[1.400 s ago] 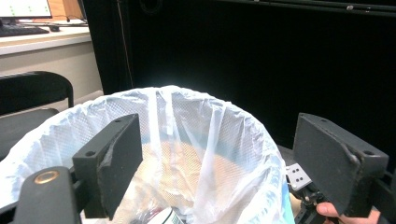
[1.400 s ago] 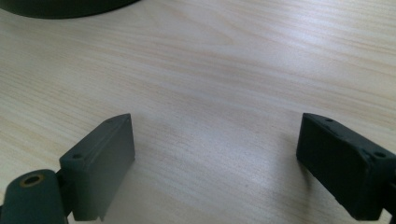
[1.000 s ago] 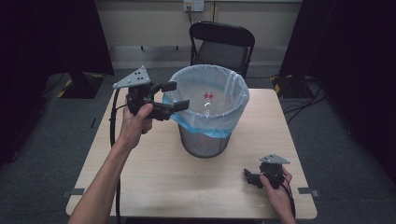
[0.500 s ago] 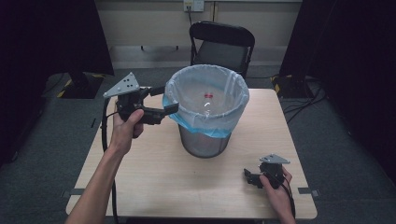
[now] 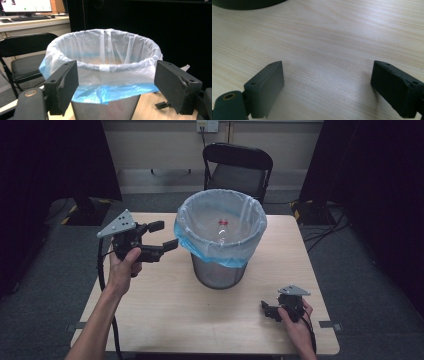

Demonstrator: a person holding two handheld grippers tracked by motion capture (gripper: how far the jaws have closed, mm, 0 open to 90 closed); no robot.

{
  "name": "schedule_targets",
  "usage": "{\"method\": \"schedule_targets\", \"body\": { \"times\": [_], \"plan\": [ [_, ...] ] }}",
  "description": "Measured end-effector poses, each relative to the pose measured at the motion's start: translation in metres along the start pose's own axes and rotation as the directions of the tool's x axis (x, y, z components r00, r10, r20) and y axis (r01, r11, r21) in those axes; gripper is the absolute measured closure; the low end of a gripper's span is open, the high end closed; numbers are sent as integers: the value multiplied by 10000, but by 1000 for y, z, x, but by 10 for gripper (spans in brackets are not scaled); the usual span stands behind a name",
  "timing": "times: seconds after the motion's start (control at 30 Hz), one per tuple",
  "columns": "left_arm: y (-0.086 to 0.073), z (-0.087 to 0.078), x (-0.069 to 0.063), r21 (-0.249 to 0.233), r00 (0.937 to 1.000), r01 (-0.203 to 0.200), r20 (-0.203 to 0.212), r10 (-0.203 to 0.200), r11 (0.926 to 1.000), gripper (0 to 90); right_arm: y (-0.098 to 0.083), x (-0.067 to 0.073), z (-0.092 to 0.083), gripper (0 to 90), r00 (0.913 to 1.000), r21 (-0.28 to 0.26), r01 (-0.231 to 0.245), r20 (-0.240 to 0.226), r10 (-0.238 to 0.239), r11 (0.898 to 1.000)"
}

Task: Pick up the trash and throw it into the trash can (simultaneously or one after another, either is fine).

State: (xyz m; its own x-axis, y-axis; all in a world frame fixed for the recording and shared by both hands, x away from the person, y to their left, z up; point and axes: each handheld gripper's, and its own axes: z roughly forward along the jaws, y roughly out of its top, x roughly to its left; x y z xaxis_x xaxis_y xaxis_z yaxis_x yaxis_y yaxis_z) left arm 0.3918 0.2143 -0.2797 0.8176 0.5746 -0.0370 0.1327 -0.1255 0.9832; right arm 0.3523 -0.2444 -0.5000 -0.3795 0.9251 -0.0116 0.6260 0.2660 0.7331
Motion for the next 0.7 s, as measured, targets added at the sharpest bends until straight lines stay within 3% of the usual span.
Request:
{"method": "schedule_targets", "body": {
  "times": [0.1,0.47,0.57,0.7],
  "plan": [
    [-9,-3,-1,399,9994,-46,-339,59,9992,193,0,0,0,107,10000,0,0,1,0,10000],
    [-27,-15,-2,804,9992,161,-372,-132,9966,193,0,0,0,107,10000,-1,0,2,0,10000],
    [-36,-16,1,1219,9990,152,-444,-99,9924,195,0,0,0,107,10000,0,0,1,0,10000],
    [-51,-17,3,1439,9983,427,-455,-365,9887,193,0,0,0,107,10000,-2,-2,1,2,10000]
  ]
}}
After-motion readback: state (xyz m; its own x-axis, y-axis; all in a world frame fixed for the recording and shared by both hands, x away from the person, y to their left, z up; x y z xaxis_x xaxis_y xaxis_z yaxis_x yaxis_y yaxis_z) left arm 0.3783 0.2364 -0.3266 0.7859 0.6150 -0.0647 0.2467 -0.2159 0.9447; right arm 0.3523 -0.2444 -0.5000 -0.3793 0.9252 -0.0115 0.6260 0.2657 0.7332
